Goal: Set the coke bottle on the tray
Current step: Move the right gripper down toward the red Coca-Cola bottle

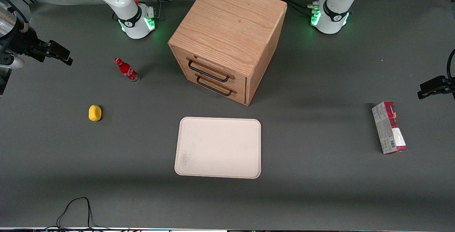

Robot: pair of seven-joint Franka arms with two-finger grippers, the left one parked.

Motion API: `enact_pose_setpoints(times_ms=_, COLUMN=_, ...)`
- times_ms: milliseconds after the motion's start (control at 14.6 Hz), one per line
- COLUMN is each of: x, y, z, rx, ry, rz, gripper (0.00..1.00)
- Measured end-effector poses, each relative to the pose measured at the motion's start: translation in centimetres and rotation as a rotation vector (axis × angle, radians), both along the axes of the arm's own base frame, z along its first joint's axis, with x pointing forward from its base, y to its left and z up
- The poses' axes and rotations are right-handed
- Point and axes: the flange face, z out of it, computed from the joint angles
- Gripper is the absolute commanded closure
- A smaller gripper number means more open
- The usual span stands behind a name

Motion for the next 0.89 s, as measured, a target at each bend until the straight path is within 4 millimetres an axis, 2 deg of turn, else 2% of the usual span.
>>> enact_pose_setpoints(times_ms=274, x=0.2, y=0.3, z=-0.5, rx=0.003, ry=0.013, rz=0.005, gripper=0.0)
enact_pose_setpoints(times_ms=410, x=0.3, y=0.8, z=-2.0, rx=0.003, ry=0.046, rz=0.014, gripper=0.0)
enact_pose_setpoints(times_ms=615, x=-1.1, y=1.1, z=-6.9, rx=0.002, ry=0.157, rz=0.019, gripper=0.0)
enact_pose_setpoints(times_ms=889, x=-4.3, y=1.7, z=-14.8, rx=-0.004, ry=0.169, rz=0.033, gripper=0.0)
